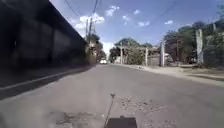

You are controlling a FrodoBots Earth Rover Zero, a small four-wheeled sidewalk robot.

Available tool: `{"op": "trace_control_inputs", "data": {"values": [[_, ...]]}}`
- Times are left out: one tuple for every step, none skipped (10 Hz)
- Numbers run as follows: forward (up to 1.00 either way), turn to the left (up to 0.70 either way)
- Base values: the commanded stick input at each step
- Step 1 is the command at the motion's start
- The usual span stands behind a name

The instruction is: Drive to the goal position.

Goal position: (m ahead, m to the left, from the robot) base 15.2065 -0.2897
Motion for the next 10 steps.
{"op": "trace_control_inputs", "data": {"values": [[1.0, -0.02], [1.0, 0.0], [1.0, 0.0], [1.0, 0.0], [1.0, -0.07], [1.0, -0.39], [1.0, -0.4], [1.0, -0.4], [1.0, -0.4], [1.0, -0.38]]}}
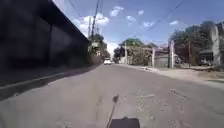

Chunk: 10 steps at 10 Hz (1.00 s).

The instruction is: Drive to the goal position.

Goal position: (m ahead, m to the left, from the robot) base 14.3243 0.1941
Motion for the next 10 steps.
{"op": "trace_control_inputs", "data": {"values": [[1.0, 0.0], [1.0, 0.0], [1.0, 0.0], [1.0, 0.0], [1.0, 0.0], [1.0, 0.0], [1.0, 0.0], [1.0, 0.0], [1.0, 0.0], [1.0, 0.0]]}}
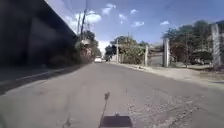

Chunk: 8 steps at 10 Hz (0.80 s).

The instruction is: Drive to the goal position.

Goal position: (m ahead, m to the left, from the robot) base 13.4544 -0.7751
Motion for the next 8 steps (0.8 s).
{"op": "trace_control_inputs", "data": {"values": [[1.0, 0.0], [1.0, 0.0], [1.0, 0.0], [1.0, 0.0], [1.0, 0.0], [1.0, 0.0], [1.0, 0.0], [1.0, 0.0]]}}
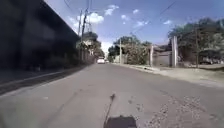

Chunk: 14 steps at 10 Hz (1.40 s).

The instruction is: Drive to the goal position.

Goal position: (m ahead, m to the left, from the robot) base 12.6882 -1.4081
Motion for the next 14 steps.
{"op": "trace_control_inputs", "data": {"values": [[1.0, 0.0], [1.0, 0.0], [1.0, 0.0], [1.0, 0.0], [1.0, 0.0], [1.0, 0.0], [1.0, 0.0], [1.0, 0.0], [1.0, 0.0], [1.0, 0.0], [1.0, 0.0], [1.0, 0.0], [1.0, -0.03], [1.0, -0.13]]}}
